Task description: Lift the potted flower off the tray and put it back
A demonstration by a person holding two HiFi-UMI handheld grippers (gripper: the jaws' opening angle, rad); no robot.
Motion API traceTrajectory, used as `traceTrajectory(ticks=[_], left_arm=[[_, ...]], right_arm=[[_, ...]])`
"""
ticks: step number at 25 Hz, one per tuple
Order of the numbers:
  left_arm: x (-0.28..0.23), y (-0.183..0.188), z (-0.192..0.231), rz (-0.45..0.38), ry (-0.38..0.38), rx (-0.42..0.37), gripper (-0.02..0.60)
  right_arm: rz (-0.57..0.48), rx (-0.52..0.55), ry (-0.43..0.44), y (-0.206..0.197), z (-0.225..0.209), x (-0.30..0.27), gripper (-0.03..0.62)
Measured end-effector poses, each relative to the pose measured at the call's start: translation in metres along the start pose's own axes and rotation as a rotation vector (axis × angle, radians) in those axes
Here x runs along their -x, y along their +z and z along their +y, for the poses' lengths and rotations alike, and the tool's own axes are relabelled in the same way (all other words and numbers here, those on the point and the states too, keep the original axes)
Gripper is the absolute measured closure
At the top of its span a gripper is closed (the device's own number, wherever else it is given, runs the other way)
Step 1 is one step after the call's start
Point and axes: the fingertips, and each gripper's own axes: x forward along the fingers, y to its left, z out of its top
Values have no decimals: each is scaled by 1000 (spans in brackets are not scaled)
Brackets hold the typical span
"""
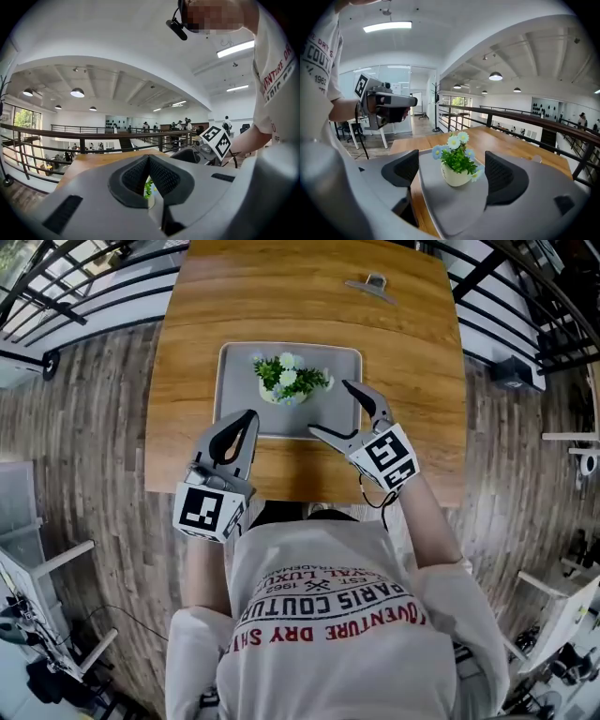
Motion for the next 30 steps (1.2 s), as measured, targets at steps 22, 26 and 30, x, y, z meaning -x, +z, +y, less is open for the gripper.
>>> traceTrajectory(ticks=[22,26,30], left_arm=[[-22,-85,54,134,31,150,569],[-26,-89,53,125,25,157,569],[-33,-93,55,109,24,162,569]], right_arm=[[252,84,255,-83,-1,-133,118],[200,71,281,-72,1,-142,117],[149,67,299,-66,2,-149,117]])
